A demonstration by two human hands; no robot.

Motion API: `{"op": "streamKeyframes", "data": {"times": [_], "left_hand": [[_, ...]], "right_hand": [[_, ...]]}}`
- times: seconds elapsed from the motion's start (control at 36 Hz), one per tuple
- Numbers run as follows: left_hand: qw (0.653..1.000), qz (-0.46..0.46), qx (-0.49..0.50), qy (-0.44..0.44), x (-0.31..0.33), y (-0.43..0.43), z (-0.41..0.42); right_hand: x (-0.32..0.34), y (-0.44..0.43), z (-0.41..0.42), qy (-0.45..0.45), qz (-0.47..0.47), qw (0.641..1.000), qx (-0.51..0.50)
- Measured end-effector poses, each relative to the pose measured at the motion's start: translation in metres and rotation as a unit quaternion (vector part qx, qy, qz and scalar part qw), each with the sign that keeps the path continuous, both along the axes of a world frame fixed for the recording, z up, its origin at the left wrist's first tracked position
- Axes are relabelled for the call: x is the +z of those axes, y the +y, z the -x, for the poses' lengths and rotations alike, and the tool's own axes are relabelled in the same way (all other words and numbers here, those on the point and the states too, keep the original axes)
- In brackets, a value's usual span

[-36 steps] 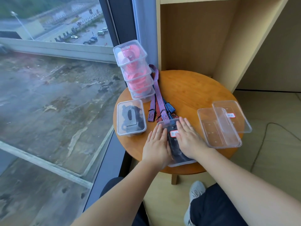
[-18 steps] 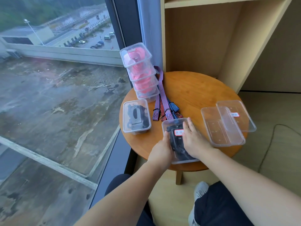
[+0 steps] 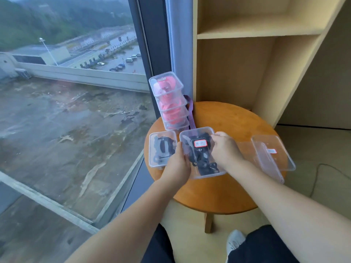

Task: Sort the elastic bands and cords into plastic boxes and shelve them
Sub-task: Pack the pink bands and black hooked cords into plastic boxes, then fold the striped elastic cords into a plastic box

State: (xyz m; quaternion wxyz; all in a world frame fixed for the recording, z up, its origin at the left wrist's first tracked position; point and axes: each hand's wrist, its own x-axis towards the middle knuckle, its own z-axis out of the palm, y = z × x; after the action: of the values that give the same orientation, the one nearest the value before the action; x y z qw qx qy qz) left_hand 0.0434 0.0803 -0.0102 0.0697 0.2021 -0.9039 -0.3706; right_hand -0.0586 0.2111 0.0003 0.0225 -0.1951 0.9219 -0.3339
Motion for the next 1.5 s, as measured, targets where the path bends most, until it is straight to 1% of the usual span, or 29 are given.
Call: {"op": "streamKeyframes", "data": {"times": [0.11,0.19,0.36,0.56,0.64,0.81,0.97,1.06,1.17,1.33,1.5], "left_hand": [[0.999,0.038,0.014,-0.001,0.022,-0.044,0.002],[0.999,0.035,0.019,0.0,0.03,-0.074,0.0],[0.998,0.027,0.036,-0.036,0.025,-0.116,0.004],[0.998,0.027,0.027,-0.043,0.005,-0.14,0.017],[0.999,0.02,0.029,-0.036,-0.004,-0.147,0.019],[0.998,0.039,0.038,-0.034,-0.012,-0.152,0.019],[0.998,0.051,0.039,-0.02,-0.008,-0.15,0.017],[0.995,0.084,0.056,-0.015,-0.002,-0.148,0.014],[0.992,0.114,0.052,0.01,0.011,-0.139,0.015],[0.992,0.119,-0.007,0.041,0.023,-0.101,0.017],[0.99,0.09,-0.082,0.064,0.016,-0.052,0.011]], "right_hand": [[0.019,-0.036,0.005,0.004,0.012,0.999,0.042],[0.024,-0.063,0.006,-0.004,0.024,0.998,0.065],[0.017,-0.107,0.01,-0.043,0.038,0.995,0.076],[0.002,-0.129,0.02,-0.044,0.022,0.996,0.078],[-0.004,-0.133,0.022,-0.032,0.012,0.996,0.087],[-0.01,-0.138,0.023,-0.003,-0.007,0.995,0.103],[-0.006,-0.131,0.017,0.007,0.008,0.994,0.112],[-0.005,-0.123,0.013,0.009,0.023,0.993,0.112],[-0.004,-0.104,0.011,0.02,0.009,0.994,0.11],[0.002,-0.053,0.014,0.048,0.0,0.99,0.13],[0.001,0.012,0.016,0.027,-0.012,0.997,0.072]]}}
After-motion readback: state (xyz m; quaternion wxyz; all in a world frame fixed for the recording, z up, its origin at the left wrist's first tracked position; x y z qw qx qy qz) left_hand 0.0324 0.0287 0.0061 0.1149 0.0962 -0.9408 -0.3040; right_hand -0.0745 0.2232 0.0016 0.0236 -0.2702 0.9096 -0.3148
